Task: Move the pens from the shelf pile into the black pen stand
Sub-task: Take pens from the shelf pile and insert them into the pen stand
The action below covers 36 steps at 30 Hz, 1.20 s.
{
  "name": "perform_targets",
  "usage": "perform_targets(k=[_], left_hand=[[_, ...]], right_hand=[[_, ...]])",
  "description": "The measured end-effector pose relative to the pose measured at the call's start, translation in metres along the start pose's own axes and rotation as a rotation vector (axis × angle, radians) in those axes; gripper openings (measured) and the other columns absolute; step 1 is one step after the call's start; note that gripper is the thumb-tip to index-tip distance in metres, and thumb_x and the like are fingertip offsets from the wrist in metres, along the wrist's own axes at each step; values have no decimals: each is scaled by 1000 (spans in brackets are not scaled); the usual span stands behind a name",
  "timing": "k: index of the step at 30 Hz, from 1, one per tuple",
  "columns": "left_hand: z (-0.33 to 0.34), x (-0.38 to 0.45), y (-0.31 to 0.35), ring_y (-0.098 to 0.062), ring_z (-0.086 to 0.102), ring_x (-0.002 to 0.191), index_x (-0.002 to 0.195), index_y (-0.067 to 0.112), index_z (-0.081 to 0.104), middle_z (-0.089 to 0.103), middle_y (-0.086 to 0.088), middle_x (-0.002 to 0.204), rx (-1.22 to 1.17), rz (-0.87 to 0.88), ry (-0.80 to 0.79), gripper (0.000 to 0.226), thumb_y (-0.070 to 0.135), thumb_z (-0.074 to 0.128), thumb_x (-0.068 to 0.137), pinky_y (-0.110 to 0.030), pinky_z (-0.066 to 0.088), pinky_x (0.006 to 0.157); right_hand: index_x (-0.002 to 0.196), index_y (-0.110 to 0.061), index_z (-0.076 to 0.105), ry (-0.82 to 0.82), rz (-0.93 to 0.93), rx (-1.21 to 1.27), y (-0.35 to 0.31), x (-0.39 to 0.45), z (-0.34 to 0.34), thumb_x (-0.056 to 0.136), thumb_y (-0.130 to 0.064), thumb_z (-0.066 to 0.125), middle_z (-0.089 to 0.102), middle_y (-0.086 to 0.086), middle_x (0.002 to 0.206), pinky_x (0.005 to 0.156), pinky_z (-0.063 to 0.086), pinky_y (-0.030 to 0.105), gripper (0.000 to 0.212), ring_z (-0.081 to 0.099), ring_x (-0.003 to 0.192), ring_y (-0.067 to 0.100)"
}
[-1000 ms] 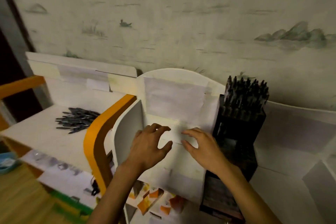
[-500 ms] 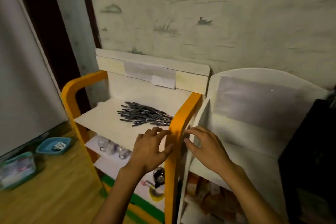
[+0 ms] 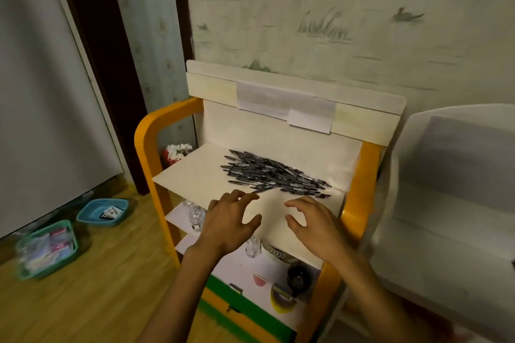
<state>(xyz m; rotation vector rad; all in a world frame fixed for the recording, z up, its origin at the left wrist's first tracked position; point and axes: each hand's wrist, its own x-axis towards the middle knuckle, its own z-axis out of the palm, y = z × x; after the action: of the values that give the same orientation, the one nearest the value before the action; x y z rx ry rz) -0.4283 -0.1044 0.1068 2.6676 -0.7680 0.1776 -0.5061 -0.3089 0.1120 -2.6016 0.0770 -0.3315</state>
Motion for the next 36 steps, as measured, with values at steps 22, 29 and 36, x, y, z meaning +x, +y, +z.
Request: perform_targets(k=[22, 29, 36], left_hand=[[67, 198, -167, -16, 47, 129, 134, 39, 52, 51, 7, 143, -99, 53, -165, 43, 48, 55, 93, -40, 37, 106], [102, 245, -210, -17, 50, 122, 124, 34, 59, 56, 5, 134, -80, 61, -141, 28, 34, 57, 96, -39, 35, 103], [136, 281, -220, -19, 45, 125, 128, 29, 60, 52, 2, 136, -55, 193, -211, 30, 30, 51, 100, -36, 33, 102]], right_hand=[[127, -33, 57, -18, 304, -66, 38, 172, 109, 97, -33, 55, 57, -7, 126, 88, 44, 23, 31, 55, 110, 10], [126, -35, 59, 11, 411, -98, 43, 185, 123, 97, -34, 55, 58, -9, 126, 84, 37, 18, 29, 55, 110, 9], [121, -28, 63, 67, 504, -116, 44, 197, 128, 94, -29, 60, 62, -6, 120, 83, 42, 20, 27, 58, 104, 11]])
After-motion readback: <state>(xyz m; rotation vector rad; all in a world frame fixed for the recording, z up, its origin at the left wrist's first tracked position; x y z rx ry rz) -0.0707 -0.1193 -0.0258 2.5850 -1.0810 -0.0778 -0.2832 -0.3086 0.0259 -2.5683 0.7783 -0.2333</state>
